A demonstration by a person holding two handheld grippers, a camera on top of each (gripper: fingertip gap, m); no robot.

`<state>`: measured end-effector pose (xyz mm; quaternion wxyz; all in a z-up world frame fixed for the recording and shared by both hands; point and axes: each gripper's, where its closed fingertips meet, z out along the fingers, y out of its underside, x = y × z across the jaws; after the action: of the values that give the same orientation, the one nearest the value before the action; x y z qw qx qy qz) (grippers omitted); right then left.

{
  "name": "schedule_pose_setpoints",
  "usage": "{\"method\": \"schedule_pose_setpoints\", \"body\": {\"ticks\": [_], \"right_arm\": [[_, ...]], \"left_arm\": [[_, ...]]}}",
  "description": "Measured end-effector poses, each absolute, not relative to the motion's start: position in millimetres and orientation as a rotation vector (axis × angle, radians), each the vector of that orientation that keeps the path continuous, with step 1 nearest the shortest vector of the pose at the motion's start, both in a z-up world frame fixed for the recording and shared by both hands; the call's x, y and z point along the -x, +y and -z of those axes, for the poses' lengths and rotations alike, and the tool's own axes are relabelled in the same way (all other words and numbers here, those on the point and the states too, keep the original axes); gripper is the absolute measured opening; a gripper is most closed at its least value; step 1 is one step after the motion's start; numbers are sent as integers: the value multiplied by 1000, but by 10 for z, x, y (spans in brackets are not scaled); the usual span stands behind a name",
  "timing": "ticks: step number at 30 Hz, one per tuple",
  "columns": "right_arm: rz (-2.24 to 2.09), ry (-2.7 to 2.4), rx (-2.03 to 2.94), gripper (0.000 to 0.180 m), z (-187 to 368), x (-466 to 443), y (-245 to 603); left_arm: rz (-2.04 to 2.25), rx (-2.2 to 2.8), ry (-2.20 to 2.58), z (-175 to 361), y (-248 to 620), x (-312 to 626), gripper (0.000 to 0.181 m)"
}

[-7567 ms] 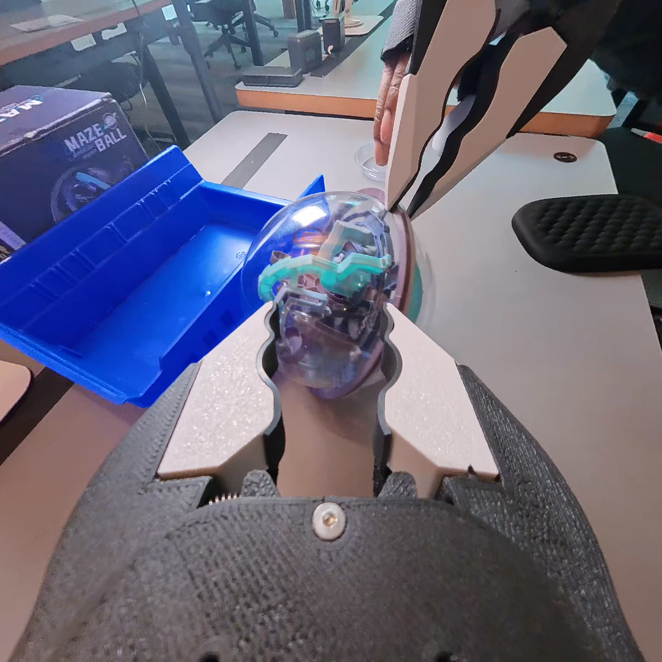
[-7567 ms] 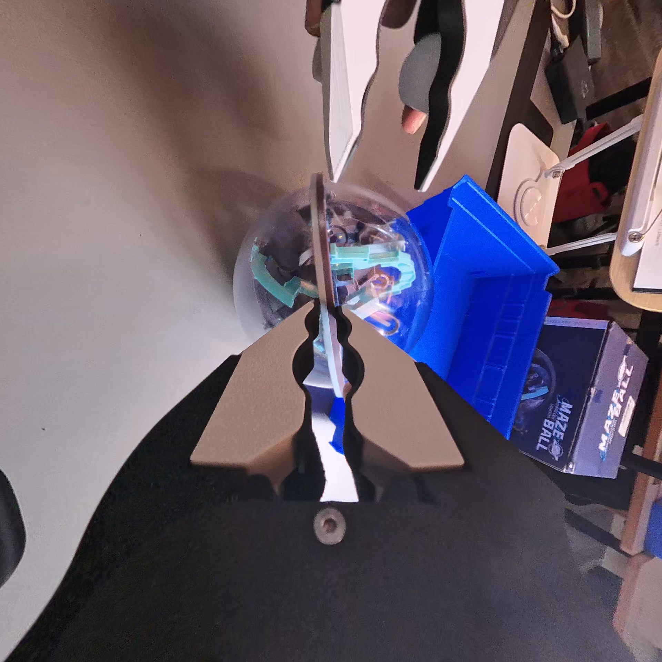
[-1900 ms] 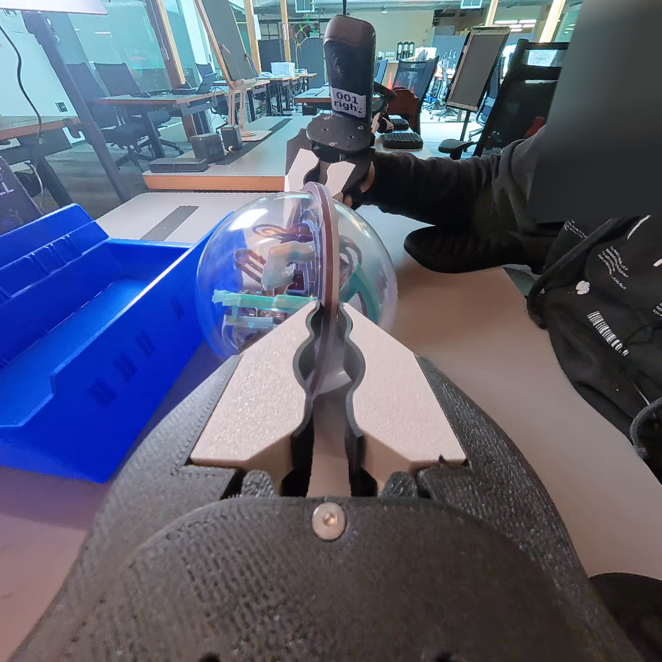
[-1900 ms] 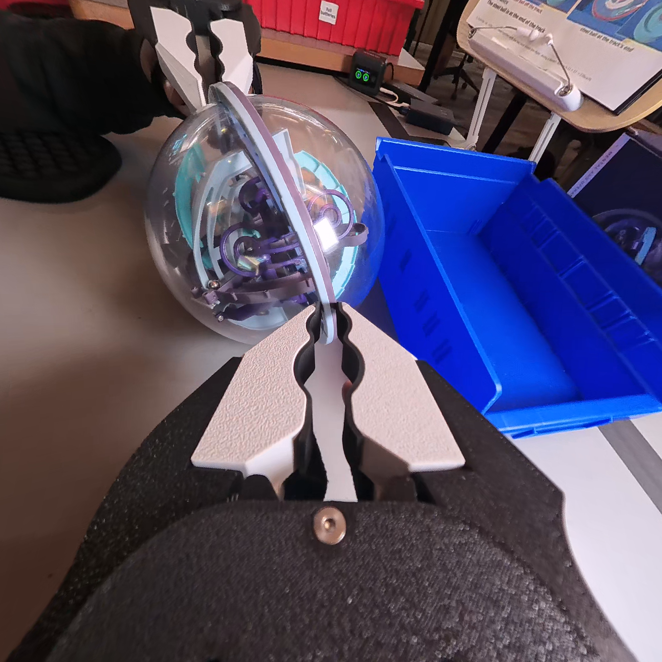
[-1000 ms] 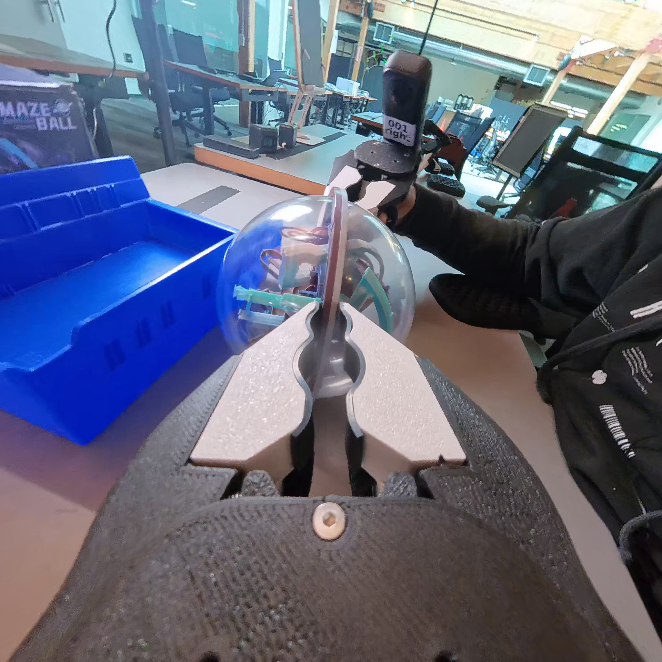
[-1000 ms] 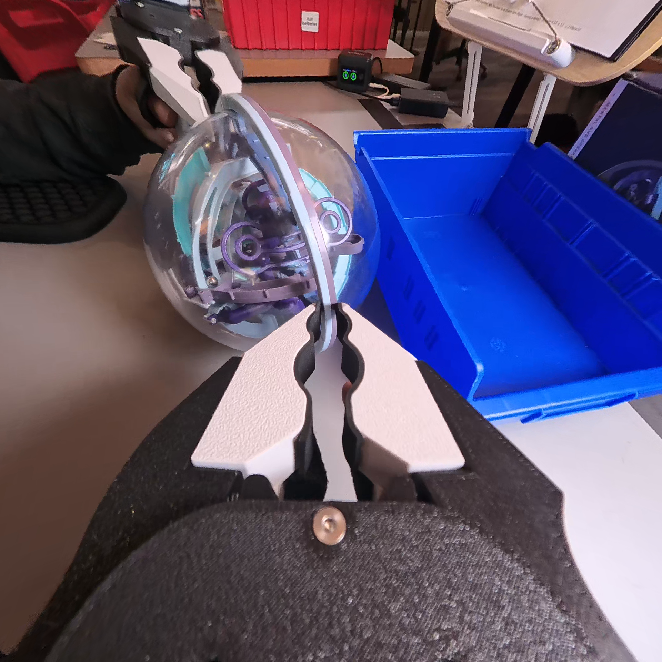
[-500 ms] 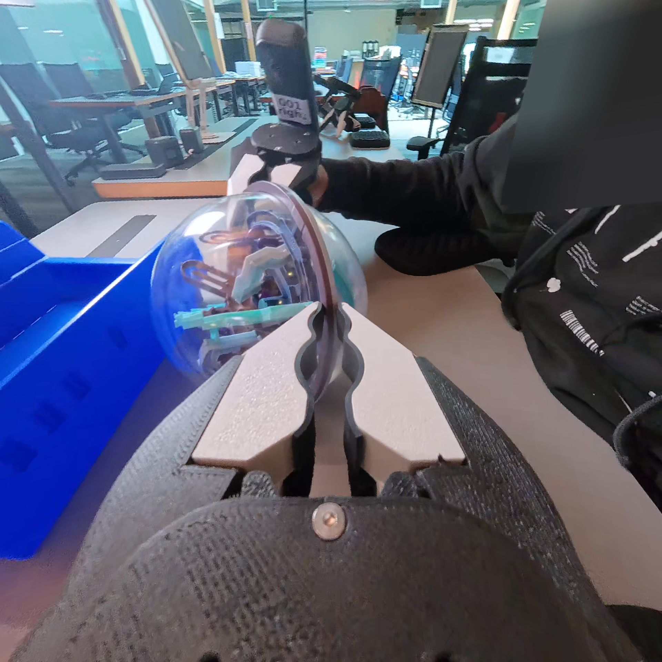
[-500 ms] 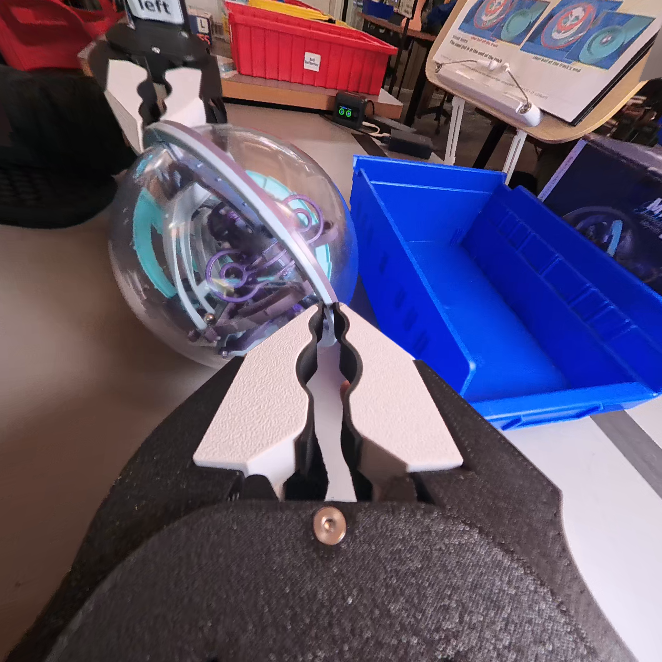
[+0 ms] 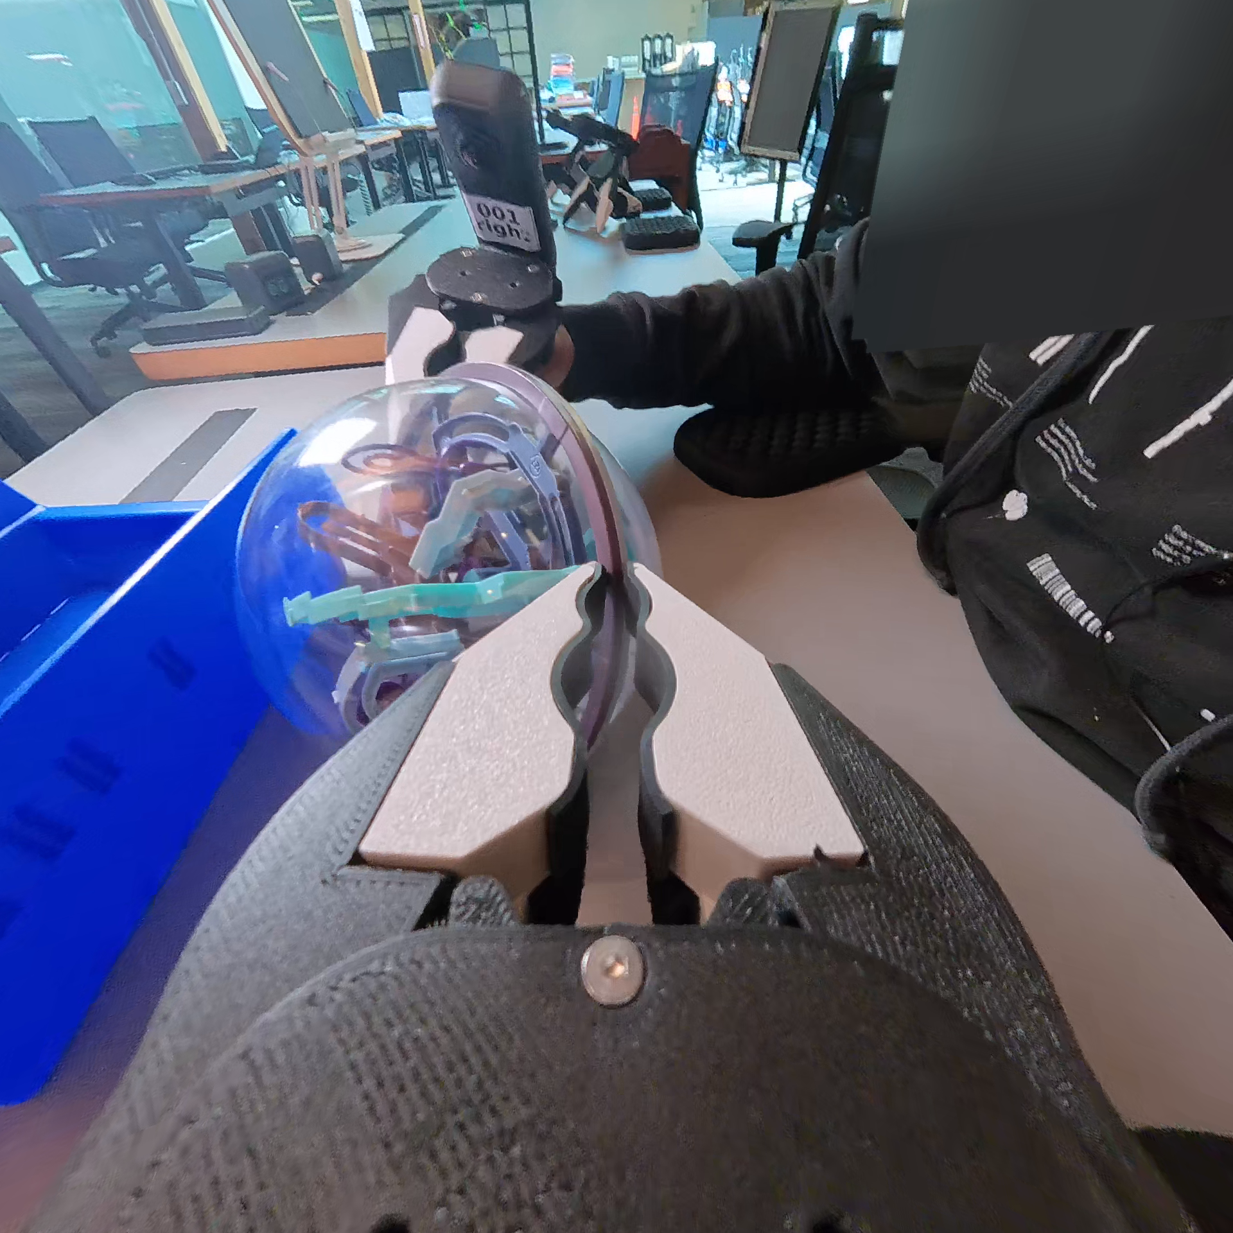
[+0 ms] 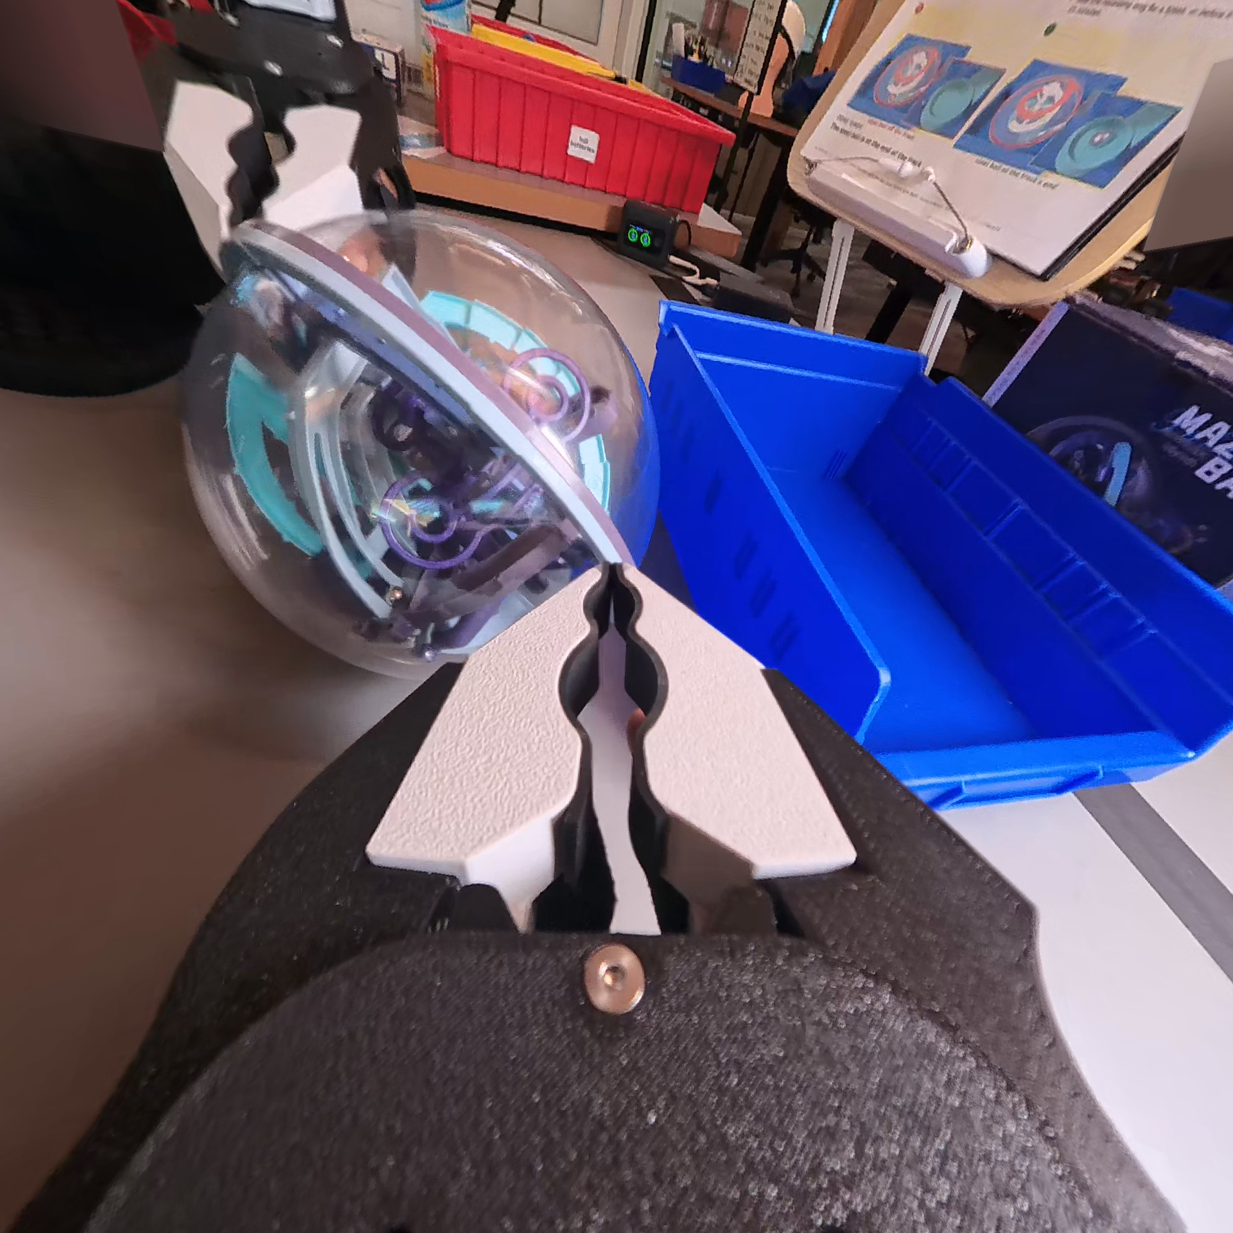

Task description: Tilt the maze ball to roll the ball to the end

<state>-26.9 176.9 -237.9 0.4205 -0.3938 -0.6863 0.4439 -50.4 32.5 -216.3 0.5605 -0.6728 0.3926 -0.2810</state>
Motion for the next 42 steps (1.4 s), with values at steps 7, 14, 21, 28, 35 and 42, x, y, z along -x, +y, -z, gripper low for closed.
{"method": "schedule_pose_setpoints", "body": {"ticks": [7, 14, 21, 28, 35, 42], "right_arm": [[-1074, -1758, 952, 0, 2357, 212, 1717], [-1069, -1759, 934, 0, 2309, 174, 1680], [-1069, -1772, 894, 0, 2268, 187, 1575], [-1081, -1801, 872, 0, 2296, 175, 1484], [-1051, -1768, 840, 16, 2146, 137, 1552], [-1064, -1883, 804, 10, 2260, 145, 1374]], "left_arm": [[555, 1612, 972, 2253, 286, 585, 7], [369, 1608, 985, 2320, 299, 704, 27], [286, 1643, 797, 2418, 521, 1071, 61], [267, 1638, 787, 2432, 545, 1133, 23], [243, 1593, 779, 2319, 517, 1197, 33], [253, 1590, 811, 2350, 514, 1101, 33]]}}
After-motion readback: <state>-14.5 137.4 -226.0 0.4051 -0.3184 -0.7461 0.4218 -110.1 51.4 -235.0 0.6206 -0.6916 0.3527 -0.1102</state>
